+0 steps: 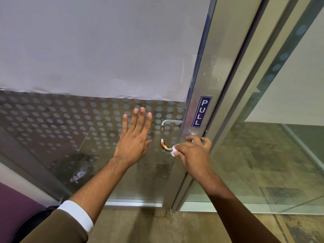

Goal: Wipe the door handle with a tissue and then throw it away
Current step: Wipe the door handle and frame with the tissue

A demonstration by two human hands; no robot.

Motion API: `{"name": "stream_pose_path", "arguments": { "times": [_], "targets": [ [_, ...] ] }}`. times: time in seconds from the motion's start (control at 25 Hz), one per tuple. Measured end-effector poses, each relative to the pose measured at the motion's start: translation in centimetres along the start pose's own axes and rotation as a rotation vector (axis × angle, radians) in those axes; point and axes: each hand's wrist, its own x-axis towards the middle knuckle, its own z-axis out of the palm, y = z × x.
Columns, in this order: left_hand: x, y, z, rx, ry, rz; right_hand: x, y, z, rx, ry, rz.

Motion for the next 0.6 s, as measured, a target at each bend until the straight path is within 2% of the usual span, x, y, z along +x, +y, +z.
{"name": "stream_pose_path", "arguments": {
  "times": [0.2,0.28,0.4,0.6],
  "targets": [
    [0.0,0.2,-0.3,-0.036,0.005,0.0,-0.6,0.5,0.3,0.005,0.039,-0.019],
    [-0.1,0.5,-0.5,-0.041,0.057,-0.01,-1.0,0.9,0.3,-0.007,0.072,-0.021],
    [1.3,0.3,-1.6,-0.028,0.133,-0.005,-0.3,-0.8,0.5,0.03,0.031,0.059],
    [5.5,-1.7,-3.7,0.004,0.209,-0.033,0.1,-2.2,0.5,0.012,0.071,-0.006]
  ]
}}
